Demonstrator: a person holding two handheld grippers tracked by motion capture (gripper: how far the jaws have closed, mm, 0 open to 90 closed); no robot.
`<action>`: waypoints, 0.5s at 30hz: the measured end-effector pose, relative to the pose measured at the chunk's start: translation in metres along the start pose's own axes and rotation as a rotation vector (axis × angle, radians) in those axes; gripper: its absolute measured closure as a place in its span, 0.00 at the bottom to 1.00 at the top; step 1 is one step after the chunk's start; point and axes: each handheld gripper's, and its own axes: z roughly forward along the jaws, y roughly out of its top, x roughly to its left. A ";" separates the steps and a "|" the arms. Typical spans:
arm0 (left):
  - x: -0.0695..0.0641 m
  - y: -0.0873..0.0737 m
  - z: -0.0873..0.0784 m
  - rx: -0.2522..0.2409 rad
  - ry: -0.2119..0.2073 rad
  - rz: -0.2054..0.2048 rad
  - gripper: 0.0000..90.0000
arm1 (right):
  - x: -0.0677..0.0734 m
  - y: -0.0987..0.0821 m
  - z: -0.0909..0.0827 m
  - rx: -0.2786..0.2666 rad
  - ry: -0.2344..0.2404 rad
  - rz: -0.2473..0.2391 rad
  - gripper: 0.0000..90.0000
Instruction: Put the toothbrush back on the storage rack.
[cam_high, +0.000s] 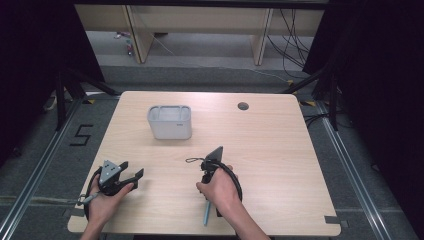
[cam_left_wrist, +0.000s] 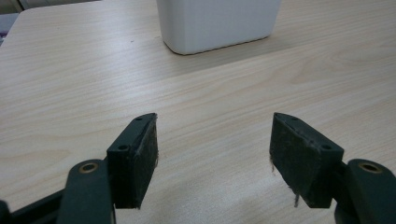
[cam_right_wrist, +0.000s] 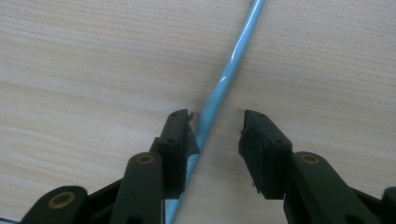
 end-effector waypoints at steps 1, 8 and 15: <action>0.000 0.000 0.000 0.000 0.000 0.000 0.36 | 0.000 0.000 0.001 -0.012 -0.002 0.001 0.71; 0.000 0.000 0.000 -0.001 -0.003 -0.001 0.36 | -0.001 0.000 0.003 -0.014 -0.022 -0.012 0.80; -0.001 0.000 0.000 0.002 -0.002 -0.002 0.36 | -0.003 0.001 0.003 0.013 -0.036 -0.023 0.84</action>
